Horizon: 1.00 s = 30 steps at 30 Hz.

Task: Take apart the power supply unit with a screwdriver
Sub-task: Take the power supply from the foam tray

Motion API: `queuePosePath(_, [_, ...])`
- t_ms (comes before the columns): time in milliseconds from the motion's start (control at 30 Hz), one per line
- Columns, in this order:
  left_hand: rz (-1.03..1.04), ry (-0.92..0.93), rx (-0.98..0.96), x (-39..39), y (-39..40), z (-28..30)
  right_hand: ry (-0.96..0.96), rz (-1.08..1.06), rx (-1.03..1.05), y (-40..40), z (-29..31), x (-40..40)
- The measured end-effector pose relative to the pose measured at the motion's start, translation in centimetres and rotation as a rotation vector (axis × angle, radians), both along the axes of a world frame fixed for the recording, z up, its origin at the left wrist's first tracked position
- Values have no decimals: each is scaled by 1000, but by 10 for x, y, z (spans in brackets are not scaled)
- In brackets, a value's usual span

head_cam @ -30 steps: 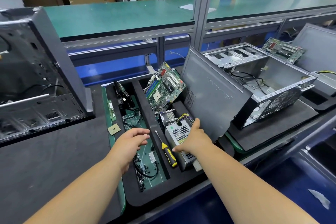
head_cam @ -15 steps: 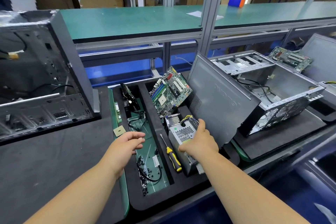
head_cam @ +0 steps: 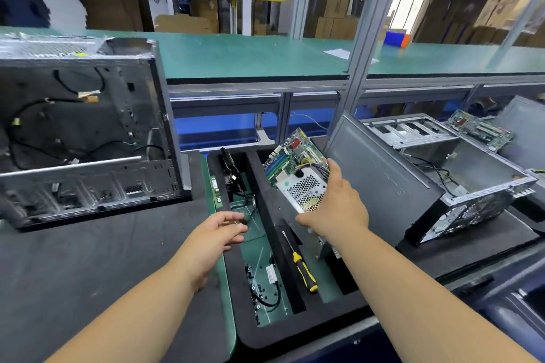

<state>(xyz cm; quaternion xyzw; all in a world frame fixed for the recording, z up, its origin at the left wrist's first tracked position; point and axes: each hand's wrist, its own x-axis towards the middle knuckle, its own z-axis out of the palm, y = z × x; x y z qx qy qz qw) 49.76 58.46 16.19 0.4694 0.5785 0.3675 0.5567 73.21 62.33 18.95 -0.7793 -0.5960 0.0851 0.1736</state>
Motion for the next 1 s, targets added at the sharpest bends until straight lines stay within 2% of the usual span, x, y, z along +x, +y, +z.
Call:
queuePosePath(233, [4,-80,-12,-50,-4,15,6,188,38,5,24,-87])
queuePosePath(467, [65,-199,-67,-117,-11,17,12,377,20,1,10,-189])
queuePosePath(633, [116,-314,-148,-162,-17,11,-50,456,22,-2,-1,-247])
queuePosePath(833, [84,-527,-237,-193,-21,10,-106,459,-37,-10,-14,-297])
queuePosePath(1000, [79,-491,-227,-215,-15,3,-165,420,-49,-16,-15,-326])
